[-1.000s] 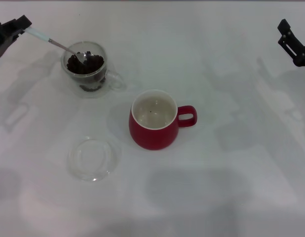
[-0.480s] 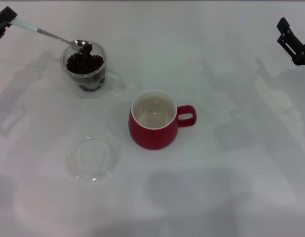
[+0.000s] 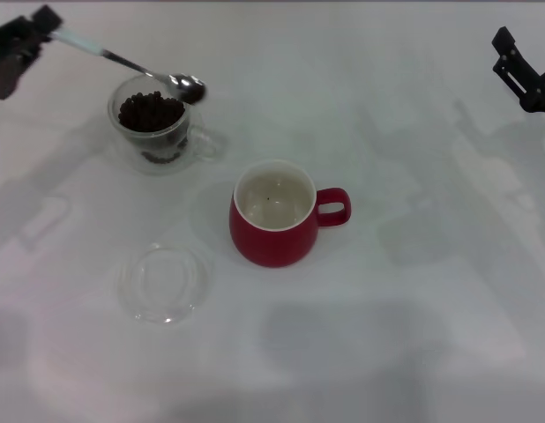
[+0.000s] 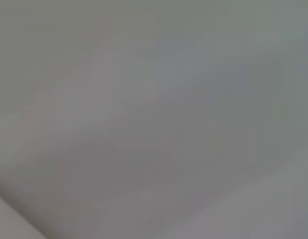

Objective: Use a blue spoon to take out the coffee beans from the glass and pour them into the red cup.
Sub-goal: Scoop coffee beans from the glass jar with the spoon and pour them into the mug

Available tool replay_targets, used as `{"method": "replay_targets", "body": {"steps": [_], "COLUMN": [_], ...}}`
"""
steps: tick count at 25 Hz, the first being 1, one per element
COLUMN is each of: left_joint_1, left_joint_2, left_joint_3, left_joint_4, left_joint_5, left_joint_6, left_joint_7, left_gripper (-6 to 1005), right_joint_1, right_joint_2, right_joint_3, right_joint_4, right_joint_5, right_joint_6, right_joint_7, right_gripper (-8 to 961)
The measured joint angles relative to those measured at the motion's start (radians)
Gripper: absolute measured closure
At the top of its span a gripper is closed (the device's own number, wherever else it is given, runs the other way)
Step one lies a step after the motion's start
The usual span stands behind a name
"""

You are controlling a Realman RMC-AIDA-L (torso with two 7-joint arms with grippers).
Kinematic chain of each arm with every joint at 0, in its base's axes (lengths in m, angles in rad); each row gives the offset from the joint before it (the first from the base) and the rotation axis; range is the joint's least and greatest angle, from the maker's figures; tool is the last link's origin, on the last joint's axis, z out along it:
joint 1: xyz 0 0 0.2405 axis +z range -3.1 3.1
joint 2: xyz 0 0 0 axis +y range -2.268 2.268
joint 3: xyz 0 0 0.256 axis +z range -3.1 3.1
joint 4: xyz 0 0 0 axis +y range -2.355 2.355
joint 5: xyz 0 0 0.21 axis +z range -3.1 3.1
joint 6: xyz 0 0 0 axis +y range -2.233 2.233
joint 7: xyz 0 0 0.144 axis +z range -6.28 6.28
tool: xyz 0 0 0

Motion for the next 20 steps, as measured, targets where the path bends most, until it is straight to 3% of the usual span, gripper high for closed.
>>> {"method": "replay_targets", "body": {"steps": [10,20], "left_joint_1": [-0.154,-0.238], "left_joint_2": [0.011,0.019], "left_joint_3": [0.0,0.0], "left_joint_4": [0.006,-0.032], "left_joint_5": [0.336,0.483], "left_joint_6": [0.028,0.033], "left_joint_7": [0.007,0.151], "left_gripper": [875,875], "right_joint_1": [-0.009,-0.019], "right_joint_2": [0.0,0.0], "right_joint_3": [-0.001,-0.009], "right_joint_4": [-0.001,0.002], "right_joint_5": [0.0,-0.002], "right_joint_6": [0.002,0.0], "right_joint_7": [0.0,0.027], "right_gripper": [81,79]}}
